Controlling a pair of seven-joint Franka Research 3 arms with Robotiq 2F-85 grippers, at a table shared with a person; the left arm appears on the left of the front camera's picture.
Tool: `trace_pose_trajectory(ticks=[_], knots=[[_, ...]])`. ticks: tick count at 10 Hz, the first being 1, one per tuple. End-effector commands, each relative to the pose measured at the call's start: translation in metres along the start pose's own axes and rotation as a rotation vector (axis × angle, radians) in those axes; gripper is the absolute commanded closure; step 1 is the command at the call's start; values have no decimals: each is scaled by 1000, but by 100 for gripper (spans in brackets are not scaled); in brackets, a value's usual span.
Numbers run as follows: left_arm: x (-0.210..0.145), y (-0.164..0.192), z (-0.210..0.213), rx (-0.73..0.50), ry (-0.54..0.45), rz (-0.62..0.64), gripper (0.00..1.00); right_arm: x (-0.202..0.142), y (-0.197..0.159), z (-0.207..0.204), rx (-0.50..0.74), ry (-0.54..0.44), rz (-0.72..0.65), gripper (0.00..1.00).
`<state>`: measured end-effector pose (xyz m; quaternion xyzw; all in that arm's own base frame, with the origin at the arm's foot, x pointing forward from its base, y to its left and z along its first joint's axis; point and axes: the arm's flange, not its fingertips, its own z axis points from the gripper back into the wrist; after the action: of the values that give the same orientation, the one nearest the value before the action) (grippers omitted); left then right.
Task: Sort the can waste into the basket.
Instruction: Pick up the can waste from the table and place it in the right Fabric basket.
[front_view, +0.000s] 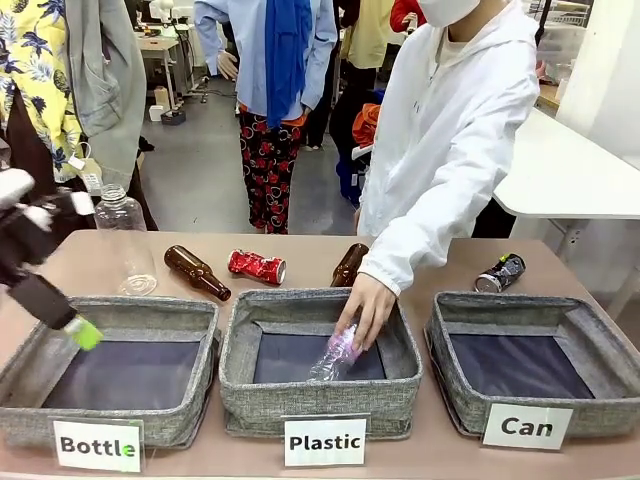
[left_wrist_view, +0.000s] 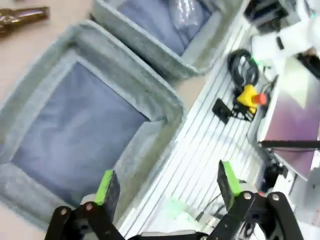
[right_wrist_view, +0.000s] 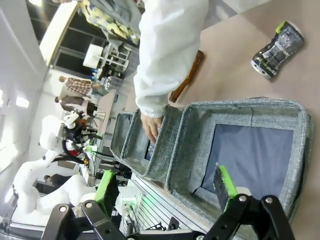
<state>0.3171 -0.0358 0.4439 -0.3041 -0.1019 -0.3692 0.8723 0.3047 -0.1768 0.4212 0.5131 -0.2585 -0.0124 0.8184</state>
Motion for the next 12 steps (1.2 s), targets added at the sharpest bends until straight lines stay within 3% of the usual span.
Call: trace_pose_trajectory(ticks=[1, 2, 6, 8, 10, 11, 12], knots=[[-24, -3, -9, 3, -114, 22, 0, 2, 0, 0, 21, -20, 29, 0], [-14, 0, -9, -16, -105, 25, 0, 2, 0, 0, 21, -20, 29, 0], [123, 14, -23, 95, -15, 109, 0, 2, 0, 0, 21, -20, 29, 0], [173, 9, -42, 226, 6, 134, 0, 2, 0, 0, 21, -20, 29, 0], [219, -1, -71, 381, 90, -4, 0, 2, 0, 0, 21, -20, 29, 0], [244, 1, -82, 415, 97, -36, 0, 2, 0, 0, 21, -20, 29, 0], [264, 4, -94, 486, 32, -9, 0, 2, 0, 0, 21, -20, 29, 0]])
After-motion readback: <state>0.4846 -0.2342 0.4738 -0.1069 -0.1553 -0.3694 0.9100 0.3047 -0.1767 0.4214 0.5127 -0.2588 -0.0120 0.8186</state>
